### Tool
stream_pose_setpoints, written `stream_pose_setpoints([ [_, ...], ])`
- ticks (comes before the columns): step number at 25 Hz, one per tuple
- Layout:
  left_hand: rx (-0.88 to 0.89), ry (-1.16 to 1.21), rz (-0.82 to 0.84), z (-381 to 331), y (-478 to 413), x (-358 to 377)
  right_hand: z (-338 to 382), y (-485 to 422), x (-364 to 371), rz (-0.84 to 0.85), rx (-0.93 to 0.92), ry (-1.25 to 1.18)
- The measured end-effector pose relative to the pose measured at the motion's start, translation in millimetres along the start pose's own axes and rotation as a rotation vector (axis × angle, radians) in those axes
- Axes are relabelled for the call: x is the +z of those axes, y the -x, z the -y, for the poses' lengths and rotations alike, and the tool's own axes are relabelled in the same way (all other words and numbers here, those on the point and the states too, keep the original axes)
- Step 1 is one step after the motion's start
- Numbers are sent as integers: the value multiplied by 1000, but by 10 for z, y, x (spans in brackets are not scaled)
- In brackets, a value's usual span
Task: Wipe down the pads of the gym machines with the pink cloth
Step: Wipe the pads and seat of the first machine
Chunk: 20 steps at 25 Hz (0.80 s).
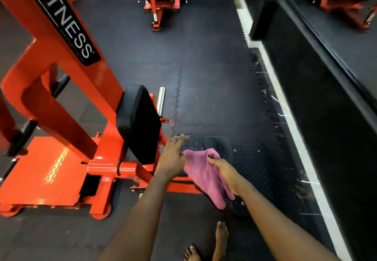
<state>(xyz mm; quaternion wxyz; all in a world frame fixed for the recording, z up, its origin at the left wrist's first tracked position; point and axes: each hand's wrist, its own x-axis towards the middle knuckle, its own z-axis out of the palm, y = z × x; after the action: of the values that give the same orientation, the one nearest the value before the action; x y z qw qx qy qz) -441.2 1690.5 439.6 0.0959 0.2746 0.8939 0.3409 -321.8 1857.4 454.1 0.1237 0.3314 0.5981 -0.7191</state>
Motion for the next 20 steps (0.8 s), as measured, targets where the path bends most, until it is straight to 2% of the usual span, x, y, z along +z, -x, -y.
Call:
stream_pose_setpoints([
  [3,124,4,274,-189,95,196,36,104,-207,-19,-1,-176],
  [5,46,-86,346,-224,90,308,17,106,-326,-37,51,-210],
  [8,-151,-273,354,-172,110,476,-159,137,-652,-58,101,-261],
  [10,-244,-281,284,-112,197,623,-218,38,-758,-208,60,-299],
  [11,-272,-266,232,-83,245,688,-228,-3,-812,-337,63,-348],
  [12,-299,-257,177,-51,298,750,-333,-70,-979,-502,-27,-372],
  [13,-340,-248,131,-30,346,826,-299,-186,-1032,-707,38,-314],
  [15,-415,-232,68,21,470,901,-300,-339,-1080,-684,10,-58],
  [16,-444,-229,46,62,509,966,-394,-436,-1144,-577,-92,80],
  [17,-463,-228,12,129,531,1032,-454,-528,-1192,-546,-176,214],
  [19,-468,-221,-49,351,463,1196,-568,-882,-1229,-609,-359,500],
  [20,-469,-214,-73,509,361,1298,-707,-1101,-1231,-546,-411,675],
])
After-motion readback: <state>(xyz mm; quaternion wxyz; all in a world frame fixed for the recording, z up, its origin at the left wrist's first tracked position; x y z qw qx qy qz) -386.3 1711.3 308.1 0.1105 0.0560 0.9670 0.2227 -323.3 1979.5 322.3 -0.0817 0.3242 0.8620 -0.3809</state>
